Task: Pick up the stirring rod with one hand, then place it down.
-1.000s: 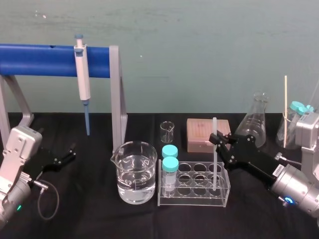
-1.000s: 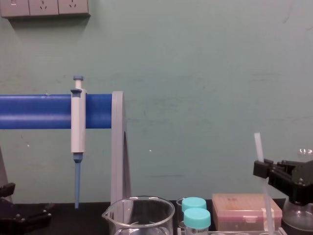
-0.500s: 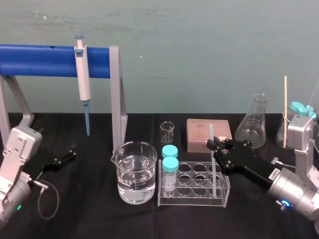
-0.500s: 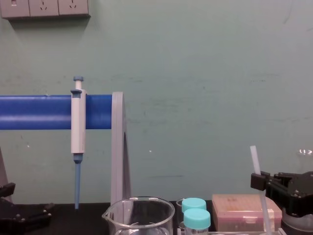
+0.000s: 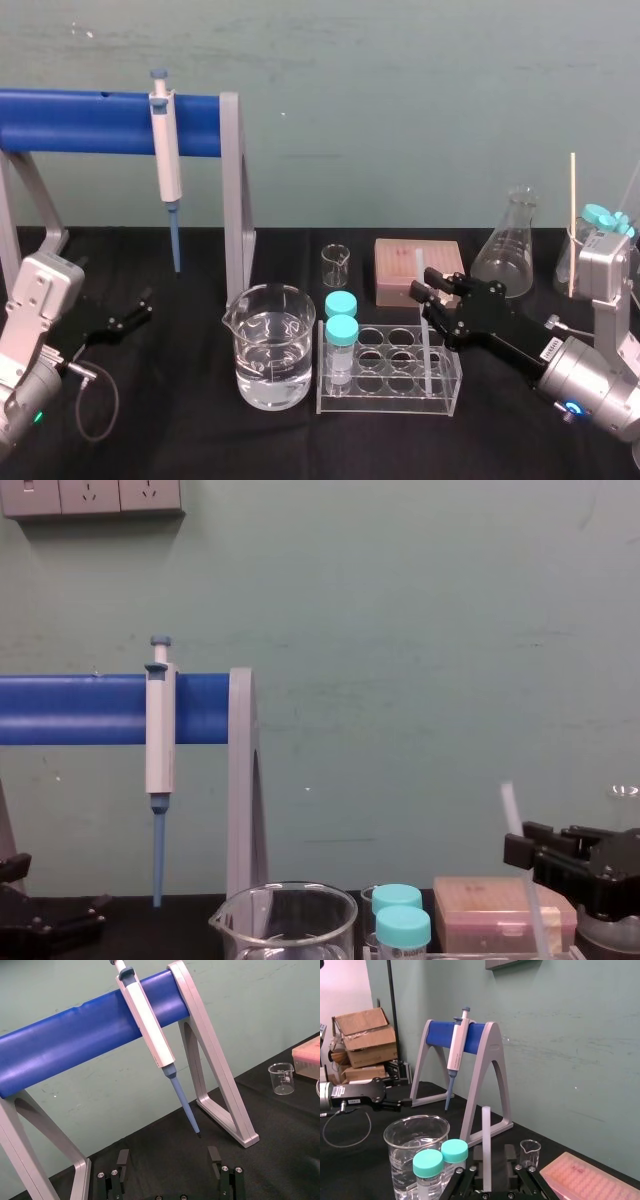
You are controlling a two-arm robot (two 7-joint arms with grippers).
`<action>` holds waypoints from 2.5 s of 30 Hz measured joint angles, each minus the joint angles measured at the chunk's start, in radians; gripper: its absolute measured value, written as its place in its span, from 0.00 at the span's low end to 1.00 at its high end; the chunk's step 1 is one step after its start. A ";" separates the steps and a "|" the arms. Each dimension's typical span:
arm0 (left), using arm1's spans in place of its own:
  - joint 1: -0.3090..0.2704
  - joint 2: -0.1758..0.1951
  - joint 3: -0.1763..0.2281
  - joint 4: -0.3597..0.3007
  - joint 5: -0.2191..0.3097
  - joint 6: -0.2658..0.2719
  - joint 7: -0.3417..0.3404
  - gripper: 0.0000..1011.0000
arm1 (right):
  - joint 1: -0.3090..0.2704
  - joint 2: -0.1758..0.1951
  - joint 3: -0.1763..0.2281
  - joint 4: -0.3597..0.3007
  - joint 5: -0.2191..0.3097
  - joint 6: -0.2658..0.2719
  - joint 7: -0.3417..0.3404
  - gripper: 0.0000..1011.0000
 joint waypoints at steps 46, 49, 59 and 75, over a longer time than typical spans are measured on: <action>0.000 0.000 0.000 0.000 0.000 0.000 0.000 0.99 | -0.090 -0.097 0.178 -0.004 -0.172 0.154 -0.518 0.99; 0.000 0.000 0.000 0.000 0.000 0.000 0.000 0.99 | -0.091 -0.097 0.178 -0.006 -0.172 0.153 -0.519 0.99; 0.000 0.000 0.000 0.000 0.000 0.000 0.000 0.99 | -0.091 -0.096 0.178 -0.008 -0.173 0.148 -0.522 0.99; 0.000 0.000 0.000 0.000 0.000 0.000 0.000 0.99 | -0.091 -0.095 0.178 -0.009 -0.174 0.147 -0.523 0.99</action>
